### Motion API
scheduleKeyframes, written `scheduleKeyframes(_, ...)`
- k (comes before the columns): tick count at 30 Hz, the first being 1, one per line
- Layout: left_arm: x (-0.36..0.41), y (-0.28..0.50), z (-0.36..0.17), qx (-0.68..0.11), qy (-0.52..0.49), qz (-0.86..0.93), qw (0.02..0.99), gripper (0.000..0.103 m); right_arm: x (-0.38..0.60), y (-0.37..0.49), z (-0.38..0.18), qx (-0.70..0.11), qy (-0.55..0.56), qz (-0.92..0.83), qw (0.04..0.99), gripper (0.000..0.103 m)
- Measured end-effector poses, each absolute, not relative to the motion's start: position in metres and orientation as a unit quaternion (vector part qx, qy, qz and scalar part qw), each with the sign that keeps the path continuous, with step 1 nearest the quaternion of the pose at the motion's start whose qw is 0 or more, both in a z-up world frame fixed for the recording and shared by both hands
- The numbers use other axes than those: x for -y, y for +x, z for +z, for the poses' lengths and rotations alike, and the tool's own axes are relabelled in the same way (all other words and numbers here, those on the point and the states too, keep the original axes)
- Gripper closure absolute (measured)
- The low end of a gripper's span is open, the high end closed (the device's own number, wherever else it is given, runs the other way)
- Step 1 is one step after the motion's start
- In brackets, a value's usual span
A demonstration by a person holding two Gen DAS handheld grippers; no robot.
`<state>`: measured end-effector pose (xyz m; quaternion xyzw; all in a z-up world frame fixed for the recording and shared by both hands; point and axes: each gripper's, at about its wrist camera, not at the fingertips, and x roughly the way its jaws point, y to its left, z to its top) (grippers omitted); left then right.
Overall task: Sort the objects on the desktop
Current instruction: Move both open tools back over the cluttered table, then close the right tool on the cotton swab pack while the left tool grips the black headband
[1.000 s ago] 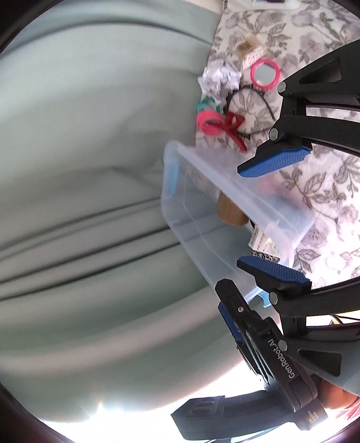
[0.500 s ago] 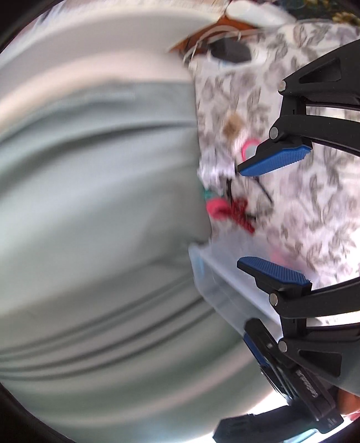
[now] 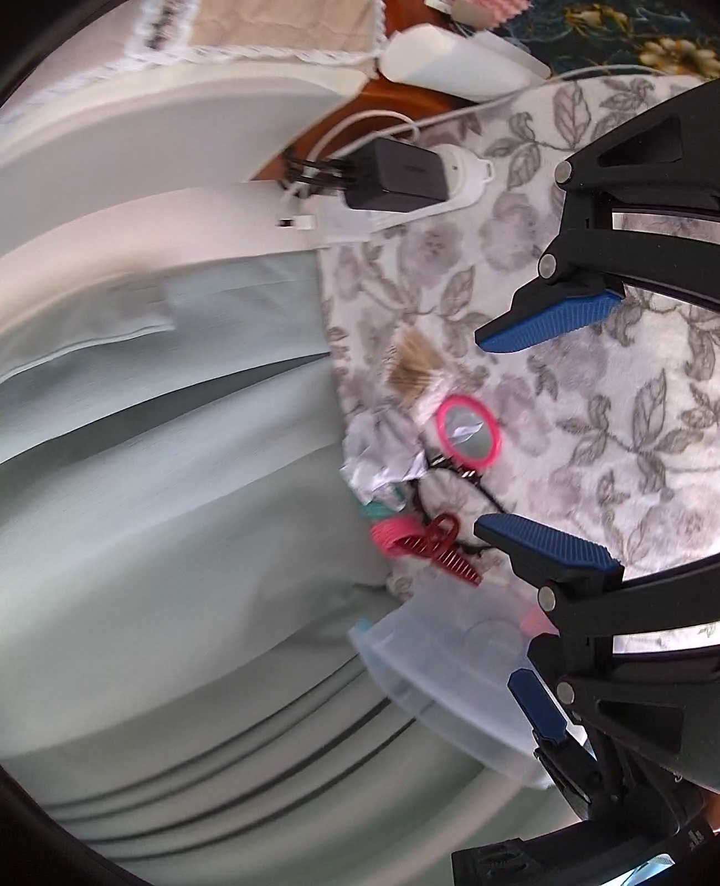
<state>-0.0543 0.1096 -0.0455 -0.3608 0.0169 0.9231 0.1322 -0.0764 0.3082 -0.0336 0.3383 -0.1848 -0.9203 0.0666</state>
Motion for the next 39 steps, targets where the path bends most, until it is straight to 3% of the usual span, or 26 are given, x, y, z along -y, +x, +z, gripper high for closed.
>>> scheduleKeyframes(20, -0.114, -0.159, -0.144, -0.050, -0.438, 0.891, 0.110, 0.048, -0.308, -0.176, -0.110, 0.183, 0.428, -0.883, 0.057, 0.038)
scheduleKeyframes(39, -0.117, -0.193, -0.171, -0.053, -0.438, 0.888, 0.125, 0.048, -0.312, -0.237, -0.147, 0.252, 0.434, -0.865, 0.019, 0.038)
